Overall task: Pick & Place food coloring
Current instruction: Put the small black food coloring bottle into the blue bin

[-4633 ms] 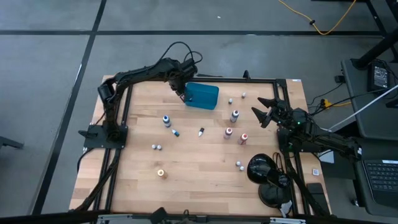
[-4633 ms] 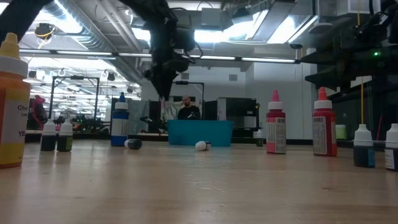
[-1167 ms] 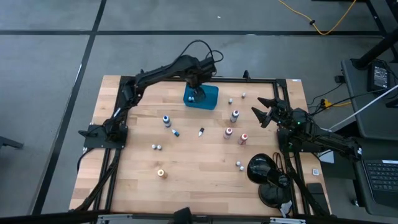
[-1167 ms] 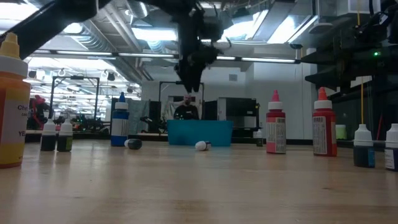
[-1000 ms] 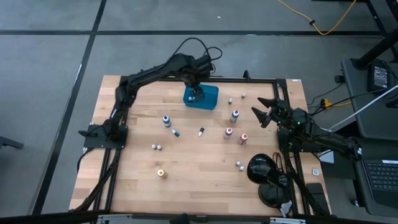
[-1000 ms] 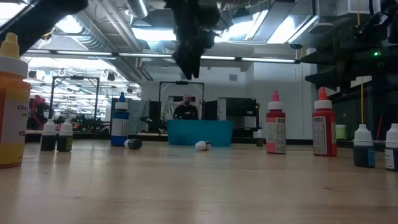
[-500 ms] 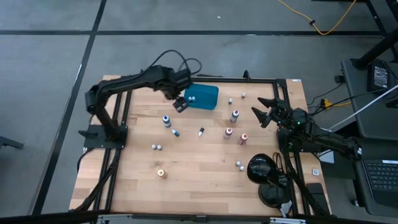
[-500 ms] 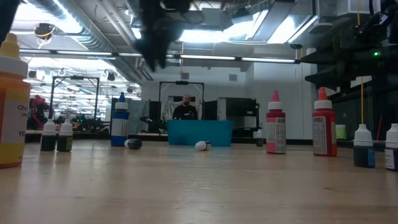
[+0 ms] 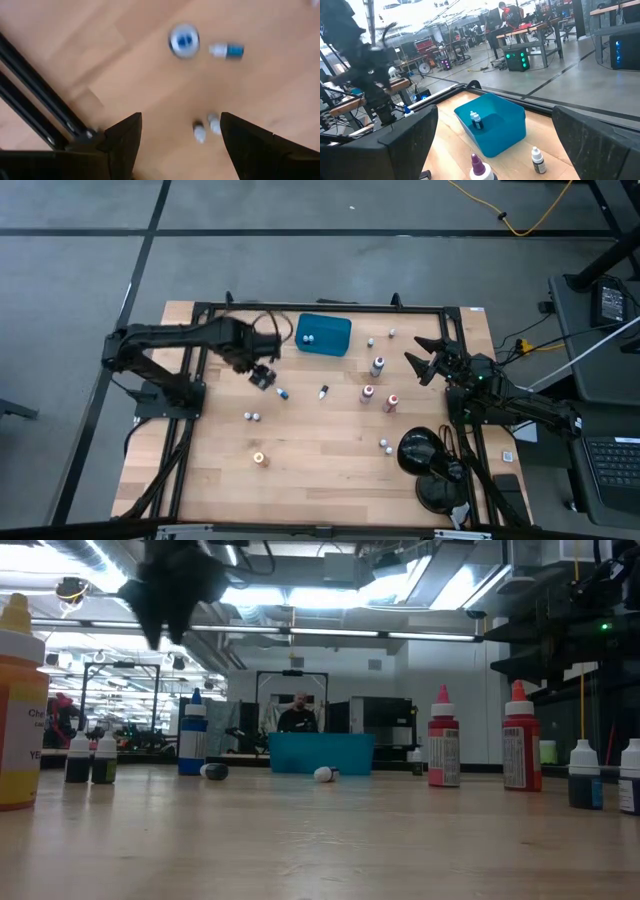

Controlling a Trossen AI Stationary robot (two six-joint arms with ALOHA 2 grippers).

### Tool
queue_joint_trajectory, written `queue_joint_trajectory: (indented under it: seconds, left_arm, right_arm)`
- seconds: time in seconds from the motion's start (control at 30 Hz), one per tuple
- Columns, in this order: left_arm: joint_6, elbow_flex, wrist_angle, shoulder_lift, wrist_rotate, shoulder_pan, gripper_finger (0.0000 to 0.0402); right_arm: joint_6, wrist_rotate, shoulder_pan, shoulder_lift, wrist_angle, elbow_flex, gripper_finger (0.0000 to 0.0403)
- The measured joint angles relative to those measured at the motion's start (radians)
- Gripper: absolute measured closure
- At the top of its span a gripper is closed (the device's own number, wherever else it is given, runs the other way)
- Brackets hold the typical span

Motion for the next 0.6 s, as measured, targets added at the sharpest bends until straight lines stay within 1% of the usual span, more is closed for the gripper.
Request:
queue_joint_trajectory:
  seconds: [0.13, 0.23, 0.33, 0.43, 0.6]
  left_arm:
    - [-0.015, -0.072, 0.002, -0.013, 0.023, -0.107, 0.0142]
    - [0.024, -0.111, 0.006, -0.013, 0.027, -0.176, 0.0142]
    - [0.073, -0.144, 0.036, -0.013, 0.027, -0.227, 0.0142]
    - [0.115, -0.187, 0.101, -0.013, 0.037, -0.269, 0.0142]
    - [0.126, -0.256, 0.178, -0.012, 0.042, -0.318, 0.0142]
  right_arm:
    - [0.0, 0.0, 0.0, 0.0, 0.0, 0.0, 0.0011]
    - [0.0, 0.0, 0.0, 0.0, 0.0, 0.0, 0.0011]
    - [0.0, 0.0, 0.0, 0.0, 0.0, 0.0, 0.0011]
    - [0.0, 0.0, 0.0, 0.0, 0.0, 0.0, 0.0011]
    - [0.0, 0.0, 0.0, 0.0, 0.0, 0.0, 0.0011]
